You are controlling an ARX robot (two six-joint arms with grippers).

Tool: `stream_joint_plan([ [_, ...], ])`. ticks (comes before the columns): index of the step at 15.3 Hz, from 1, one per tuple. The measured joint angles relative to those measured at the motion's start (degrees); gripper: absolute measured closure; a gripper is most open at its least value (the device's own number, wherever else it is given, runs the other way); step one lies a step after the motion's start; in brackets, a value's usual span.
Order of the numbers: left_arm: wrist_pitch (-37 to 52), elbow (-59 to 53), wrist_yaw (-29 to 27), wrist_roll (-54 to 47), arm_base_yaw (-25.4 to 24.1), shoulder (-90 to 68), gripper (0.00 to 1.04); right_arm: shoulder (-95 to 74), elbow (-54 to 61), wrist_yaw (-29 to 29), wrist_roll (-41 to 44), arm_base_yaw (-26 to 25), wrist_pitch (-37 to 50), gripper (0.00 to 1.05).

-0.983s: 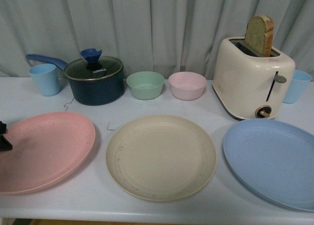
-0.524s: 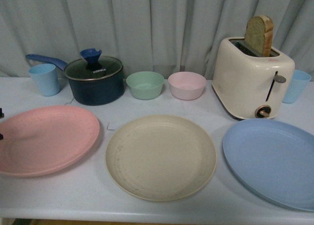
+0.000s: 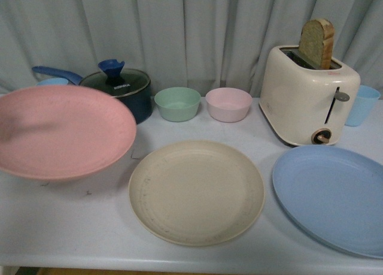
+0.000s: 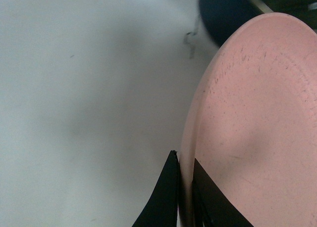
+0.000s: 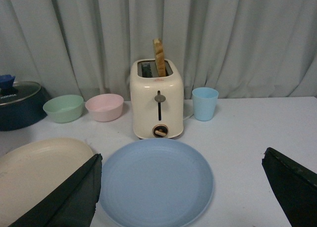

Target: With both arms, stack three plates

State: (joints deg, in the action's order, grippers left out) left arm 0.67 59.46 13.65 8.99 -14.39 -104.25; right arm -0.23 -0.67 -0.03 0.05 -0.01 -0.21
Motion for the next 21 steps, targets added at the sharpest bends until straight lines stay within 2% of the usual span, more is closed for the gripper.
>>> stream_joint_plan([
  [3,2.10,-2.32,-1.31,7.80,9.99,4.63,1.02,0.00,0.00,0.00,0.00,0.00,0.02,0.06],
  [7,4.94,-5.68,-4.70,13.16,23.47,3.61,1.02,0.00,0.00,0.00,0.00,0.00,0.00,0.06],
  [9,5.44,-5.68,-5.60,13.97,25.59,0.90,1.02,0.00,0.00,0.02,0.00,0.00,0.02,0.06],
  [18,7.80,-4.46,-7.74,17.70,29.53,-7.21,1.01,0.00,0.00,0.00,0.00,0.00,0.00,0.06],
  [21,8.59,-3.78,-8.31,17.77,29.49,-8.85,0.63,0.00,0.00,0.02,0.00,0.00,0.02,0.06],
])
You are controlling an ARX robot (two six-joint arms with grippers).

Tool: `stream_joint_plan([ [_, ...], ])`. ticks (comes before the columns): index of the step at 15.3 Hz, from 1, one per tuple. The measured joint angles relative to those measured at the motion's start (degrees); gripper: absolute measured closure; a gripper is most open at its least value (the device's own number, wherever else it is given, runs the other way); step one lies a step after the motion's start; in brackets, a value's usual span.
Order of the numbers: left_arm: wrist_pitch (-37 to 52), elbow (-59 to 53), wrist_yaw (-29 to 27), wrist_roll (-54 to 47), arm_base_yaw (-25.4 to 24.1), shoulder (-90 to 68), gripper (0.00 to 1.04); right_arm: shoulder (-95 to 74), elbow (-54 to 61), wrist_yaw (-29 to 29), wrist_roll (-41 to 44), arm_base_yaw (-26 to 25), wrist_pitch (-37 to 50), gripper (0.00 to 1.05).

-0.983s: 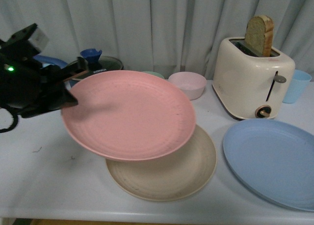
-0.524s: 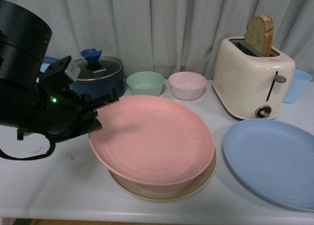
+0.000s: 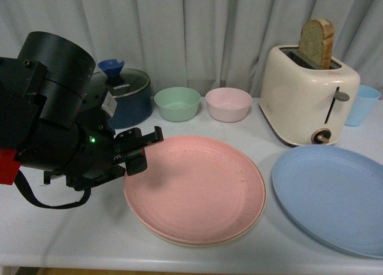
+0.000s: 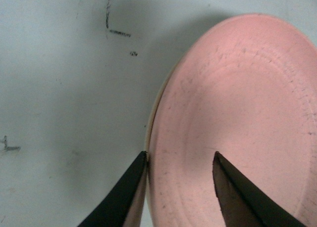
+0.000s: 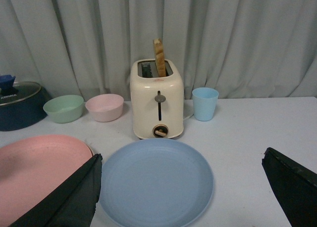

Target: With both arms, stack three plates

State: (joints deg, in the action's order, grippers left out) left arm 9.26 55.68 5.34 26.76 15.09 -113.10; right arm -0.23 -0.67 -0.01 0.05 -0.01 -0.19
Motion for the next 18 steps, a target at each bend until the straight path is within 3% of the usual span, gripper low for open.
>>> stream_joint_plan([
  [4,13.70,-7.54,-5.22,-2.89,-0.68,9.81,0.19,0.00,0.00,-0.02,0.00,0.00,-0.02,0.06],
  [5,20.26,-8.17,-7.37,-5.07,-0.63,10.71,0.15,0.00,0.00,-0.02,0.00,0.00,0.00,0.06],
  [6,36.96,-12.07,-14.12,-10.78,-0.98,9.53,0.25,0.00,0.00,-0.02,0.00,0.00,0.02,0.06],
  [8,53.53,-24.85,-16.94,-20.13,-2.75,9.81,0.45,-0.02,0.00,0.00,0.00,0.00,-0.13,0.06],
  [11,59.34,-33.86,-14.45,-25.20,-6.51,26.34,0.83,0.00,0.00,0.00,0.00,0.00,0.00,0.06],
  [13,56.94,-39.95,-12.66,-25.66,-7.50,29.64,1.04,0.00,0.00,0.00,0.00,0.00,-0.02,0.06],
  [18,52.98,-46.62,-10.45,-25.90,-10.27,41.94,1.03,0.00,0.00,0.00,0.00,0.00,-0.02,0.06],
])
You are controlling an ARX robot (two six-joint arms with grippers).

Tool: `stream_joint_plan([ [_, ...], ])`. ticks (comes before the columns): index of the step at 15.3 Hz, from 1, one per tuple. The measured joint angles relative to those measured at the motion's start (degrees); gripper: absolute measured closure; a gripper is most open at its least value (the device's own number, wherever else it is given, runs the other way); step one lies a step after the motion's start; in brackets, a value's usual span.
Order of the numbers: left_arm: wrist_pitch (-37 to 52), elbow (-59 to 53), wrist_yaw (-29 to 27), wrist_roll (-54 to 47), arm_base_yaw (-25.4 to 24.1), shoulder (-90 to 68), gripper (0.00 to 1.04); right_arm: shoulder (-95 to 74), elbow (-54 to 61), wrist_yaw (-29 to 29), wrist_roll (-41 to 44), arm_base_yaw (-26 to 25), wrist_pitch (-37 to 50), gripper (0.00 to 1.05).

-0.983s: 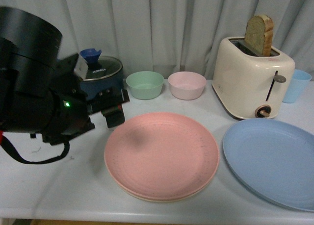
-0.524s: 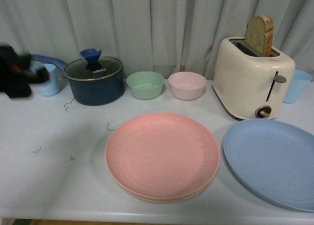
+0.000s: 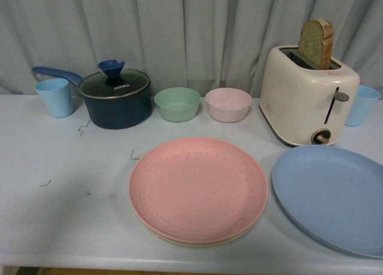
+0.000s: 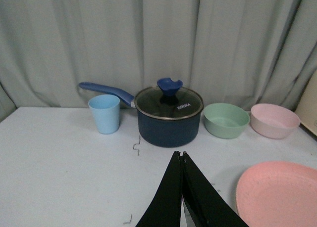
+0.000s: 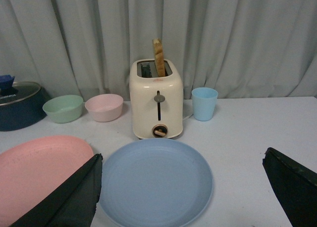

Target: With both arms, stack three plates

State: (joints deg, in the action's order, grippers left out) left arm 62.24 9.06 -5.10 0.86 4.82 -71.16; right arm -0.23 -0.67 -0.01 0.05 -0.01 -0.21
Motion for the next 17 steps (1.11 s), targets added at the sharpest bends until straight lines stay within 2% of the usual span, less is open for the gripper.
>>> stream_joint_plan([
  [2,-4.44,-3.30,3.02,-0.02,-2.01,5.57,1.03,0.00,0.00,0.00,0.00,0.00,0.00,0.06],
  [3,-6.60,-4.39,4.50,-0.04,-4.79,9.81,1.03,0.00,0.00,0.00,0.00,0.00,0.02,0.06],
  [10,-25.18,-8.39,5.07,-0.02,-4.76,32.61,1.03,0.00,0.00,0.00,0.00,0.00,0.00,0.06],
  [17,-40.19,-8.44,5.07,-0.04,-4.76,49.00,1.03,0.00,0.00,0.00,0.00,0.00,0.00,0.06],
])
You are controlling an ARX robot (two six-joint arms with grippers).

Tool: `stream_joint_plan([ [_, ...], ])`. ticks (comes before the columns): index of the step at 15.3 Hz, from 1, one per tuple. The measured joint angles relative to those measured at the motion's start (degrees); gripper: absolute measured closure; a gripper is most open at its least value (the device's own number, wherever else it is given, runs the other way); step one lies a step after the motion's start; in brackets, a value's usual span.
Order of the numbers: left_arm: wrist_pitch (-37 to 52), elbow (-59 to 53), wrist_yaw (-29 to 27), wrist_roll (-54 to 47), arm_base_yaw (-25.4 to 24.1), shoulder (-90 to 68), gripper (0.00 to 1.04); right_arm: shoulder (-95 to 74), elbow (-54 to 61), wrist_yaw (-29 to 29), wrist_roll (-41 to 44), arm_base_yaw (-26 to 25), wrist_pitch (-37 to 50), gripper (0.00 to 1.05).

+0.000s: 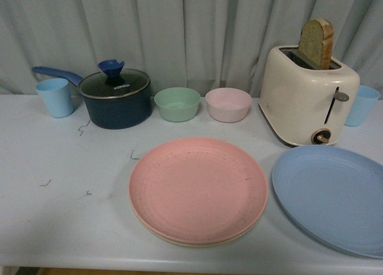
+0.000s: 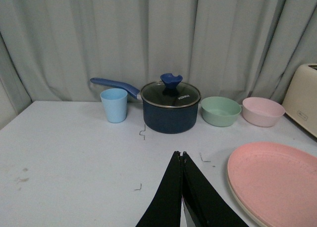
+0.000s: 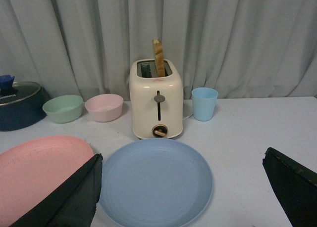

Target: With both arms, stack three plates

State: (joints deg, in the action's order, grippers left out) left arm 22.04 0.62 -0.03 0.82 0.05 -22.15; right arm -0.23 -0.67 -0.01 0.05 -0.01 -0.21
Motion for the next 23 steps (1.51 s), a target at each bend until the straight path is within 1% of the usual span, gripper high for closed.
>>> stream_joint_plan([
  [4,-6.36,0.00,0.00,0.02,0.00,6.49,1.03,0.00,0.00,0.00,0.00,0.00,0.00,0.06],
  [9,-11.96,0.00,0.00,0.00,0.00,12.20,1.03,0.00,0.00,0.00,0.00,0.00,0.00,0.06],
  [11,-22.77,0.04,0.00,0.02,0.00,20.90,1.03,0.00,0.00,0.02,0.00,0.00,0.00,0.06],
  [14,-22.03,0.04,0.00,0.04,0.00,21.68,1.02,-0.02,0.00,0.00,0.00,0.00,0.00,0.06],
  [17,-22.25,0.04,0.02,0.00,0.00,21.68,0.65,0.00,0.00,0.00,0.00,0.00,0.02,0.06],
  [18,-22.25,0.04,0.00,0.02,0.00,21.68,0.50,-2.03,-1.95,-1.57,-0.04,-0.13,-6.67,0.06],
  [19,-22.23,0.04,0.07,0.00,0.00,21.68,0.37,-12.28,-5.01,-2.21,-0.63,-0.04,-8.37,0.06],
  [20,-22.21,0.04,0.02,0.00,0.02,21.68,0.32,-16.13,-5.90,-2.69,-0.98,-0.24,-6.27,0.06],
  [21,-22.23,0.04,0.04,0.00,0.00,21.68,0.23,-21.99,-7.63,-5.05,-1.73,-1.77,-3.17,0.06],
  [22,-22.25,0.04,0.02,0.00,0.00,21.68,0.12,-29.11,-10.45,-7.19,-1.92,-4.83,1.07,0.06],
  [23,-22.23,0.04,0.02,-0.04,-0.02,21.68,0.06,-39.74,-15.04,-9.27,-1.16,-9.20,5.77,0.06],
])
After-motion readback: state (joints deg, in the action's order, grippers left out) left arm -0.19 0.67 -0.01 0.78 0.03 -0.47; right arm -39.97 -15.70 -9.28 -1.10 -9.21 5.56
